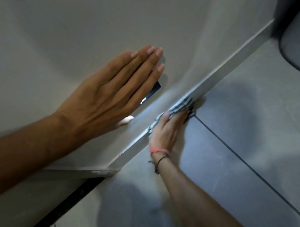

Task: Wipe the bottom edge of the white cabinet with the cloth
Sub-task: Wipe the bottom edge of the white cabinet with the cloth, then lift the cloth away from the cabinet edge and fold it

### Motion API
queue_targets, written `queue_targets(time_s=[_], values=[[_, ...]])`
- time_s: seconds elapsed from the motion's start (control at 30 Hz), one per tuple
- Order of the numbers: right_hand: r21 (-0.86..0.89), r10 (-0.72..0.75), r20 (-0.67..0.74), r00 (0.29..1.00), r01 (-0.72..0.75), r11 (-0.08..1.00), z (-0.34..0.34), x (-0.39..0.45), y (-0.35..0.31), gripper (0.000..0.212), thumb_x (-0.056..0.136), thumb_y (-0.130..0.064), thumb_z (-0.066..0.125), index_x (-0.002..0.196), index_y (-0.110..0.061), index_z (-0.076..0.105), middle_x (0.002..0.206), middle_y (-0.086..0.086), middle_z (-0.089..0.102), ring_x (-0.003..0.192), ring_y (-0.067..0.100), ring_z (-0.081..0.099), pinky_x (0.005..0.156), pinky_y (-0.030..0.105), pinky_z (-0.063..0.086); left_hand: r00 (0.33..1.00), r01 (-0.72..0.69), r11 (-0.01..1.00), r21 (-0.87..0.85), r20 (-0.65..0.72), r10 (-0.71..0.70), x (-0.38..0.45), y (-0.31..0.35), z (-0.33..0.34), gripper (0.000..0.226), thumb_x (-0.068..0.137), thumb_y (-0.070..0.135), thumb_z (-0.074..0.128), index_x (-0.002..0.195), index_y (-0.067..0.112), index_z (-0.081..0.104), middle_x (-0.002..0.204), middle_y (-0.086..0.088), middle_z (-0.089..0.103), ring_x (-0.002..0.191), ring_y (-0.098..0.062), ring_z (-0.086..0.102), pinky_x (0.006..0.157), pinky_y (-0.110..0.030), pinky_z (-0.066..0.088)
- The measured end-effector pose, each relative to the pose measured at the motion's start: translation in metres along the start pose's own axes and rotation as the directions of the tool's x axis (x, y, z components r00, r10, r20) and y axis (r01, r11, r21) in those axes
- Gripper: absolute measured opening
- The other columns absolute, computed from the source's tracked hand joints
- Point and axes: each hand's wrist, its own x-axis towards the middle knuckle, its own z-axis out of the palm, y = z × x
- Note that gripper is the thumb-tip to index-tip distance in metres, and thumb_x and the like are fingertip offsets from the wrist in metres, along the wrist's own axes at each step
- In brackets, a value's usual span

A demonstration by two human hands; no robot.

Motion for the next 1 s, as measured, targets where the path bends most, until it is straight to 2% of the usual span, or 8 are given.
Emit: queue_targets(time_s=[0.23, 0.4, 0.57, 0.63, 0.73, 0.83, 0.9, 1.0], values=[[-0.091, 0.128, 0.461, 0.878, -0.096, 0.991, 0.032, -0.172, 0.049, 0.082, 0.097, -0.050, 0.035, 0.151, -0.015, -0.016, 0.155, -0.009, -0.032, 0.153, 0.013, -0.015, 0.126, 0.030, -0.004, 0.998, -0.017, 1.000, 0.000, 0.059, 0.017, 0.000, -0.001, -0.004, 0.098, 0.098, 0.048, 0.051, 0.162, -0.014, 0.010, 0.169, -0.034, 0.017, 0.156, -0.046, 0.022, 0.130, -0.051, 0.020], [0.006, 0.070, 0.178, 0.981, -0.073, 0.997, 0.019, -0.084, 0.023, 0.076, 0.098, -0.040, 0.039, 0.155, -0.014, -0.005, 0.167, 0.011, 0.003, 0.154, 0.023, 0.012, 0.126, 0.043, 0.021, 0.999, -0.008, 1.000, -0.016, 0.043, 0.008, -0.003, -0.002, -0.005, 0.080, 0.105, 0.035, 0.043, 0.162, -0.014, 0.015, 0.168, -0.033, 0.020, 0.156, -0.045, 0.025, 0.129, -0.050, 0.022], [0.158, 0.153, -0.174, 0.973, -0.126, 0.979, -0.012, 0.062, -0.025, 0.048, 0.099, -0.015, 0.043, 0.143, 0.005, 0.036, 0.151, 0.026, 0.040, 0.140, 0.032, 0.042, 0.119, 0.018, 0.027, 0.985, -0.054, 0.993, -0.106, 0.156, 0.071, 0.005, -0.010, -0.016, 0.084, 0.096, 0.032, 0.053, 0.161, -0.012, 0.024, 0.167, -0.033, 0.025, 0.154, -0.044, 0.029, 0.128, -0.049, 0.016], [0.200, 0.240, -0.209, 0.948, -0.198, 0.959, -0.036, 0.085, -0.040, 0.038, 0.097, -0.003, 0.046, 0.133, 0.011, 0.047, 0.138, 0.031, 0.054, 0.126, 0.036, 0.055, 0.103, 0.010, 0.033, 0.973, -0.040, 0.979, -0.202, 0.213, 0.084, 0.012, -0.013, -0.025, 0.093, 0.089, 0.038, 0.065, 0.160, -0.011, 0.029, 0.166, -0.032, 0.027, 0.154, -0.044, 0.031, 0.127, -0.049, 0.016], [0.480, 0.483, -0.002, 0.876, -0.423, 0.769, -0.085, 0.090, -0.071, 0.028, 0.095, 0.006, 0.047, 0.121, 0.013, 0.054, 0.113, 0.033, 0.063, 0.099, 0.033, 0.060, 0.089, 0.031, 0.044, 0.952, 0.072, 0.902, -0.426, 0.299, 0.065, 0.028, -0.013, -0.046, 0.101, 0.083, 0.040, 0.077, 0.160, -0.007, 0.032, 0.166, -0.033, 0.025, 0.152, -0.047, 0.032, 0.125, -0.054, 0.027], [0.599, 0.532, 0.406, 0.743, -0.656, 0.459, -0.152, 0.070, -0.133, 0.049, 0.093, -0.013, 0.048, 0.138, 0.005, 0.042, 0.123, 0.025, 0.054, 0.111, 0.036, 0.053, 0.110, 0.050, 0.040, 0.891, 0.281, 0.716, -0.639, 0.451, 0.052, 0.050, -0.010, -0.083, 0.105, 0.093, 0.038, 0.071, 0.164, 0.002, 0.002, 0.171, -0.027, -0.002, 0.157, -0.050, 0.015, 0.124, -0.061, 0.031], [0.565, 0.460, 0.538, 0.707, -0.707, 0.425, -0.195, 0.063, -0.179, 0.067, 0.087, -0.030, 0.051, 0.145, 0.000, 0.036, 0.133, 0.022, 0.050, 0.119, 0.037, 0.051, 0.112, 0.049, 0.037, 0.838, 0.467, 0.502, -0.728, 0.546, 0.011, 0.066, -0.013, -0.109, 0.097, 0.102, 0.034, 0.057, 0.164, 0.003, -0.011, 0.173, -0.023, -0.014, 0.159, -0.044, 0.013, 0.127, -0.053, 0.029], [0.540, 0.346, 0.640, 0.686, -0.722, 0.434, -0.247, 0.068, -0.250, 0.067, 0.088, -0.044, 0.046, 0.142, -0.004, 0.043, 0.129, 0.016, 0.060, 0.118, 0.031, 0.057, 0.108, 0.043, 0.044, 0.586, 0.724, -0.405, -0.558, 0.808, -0.065, 0.100, -0.033, -0.144, 0.072, 0.106, 0.026, 0.056, 0.166, 0.007, 0.023, 0.159, -0.015, 0.042, 0.137, -0.029, 0.052, 0.113, -0.029, 0.039]])
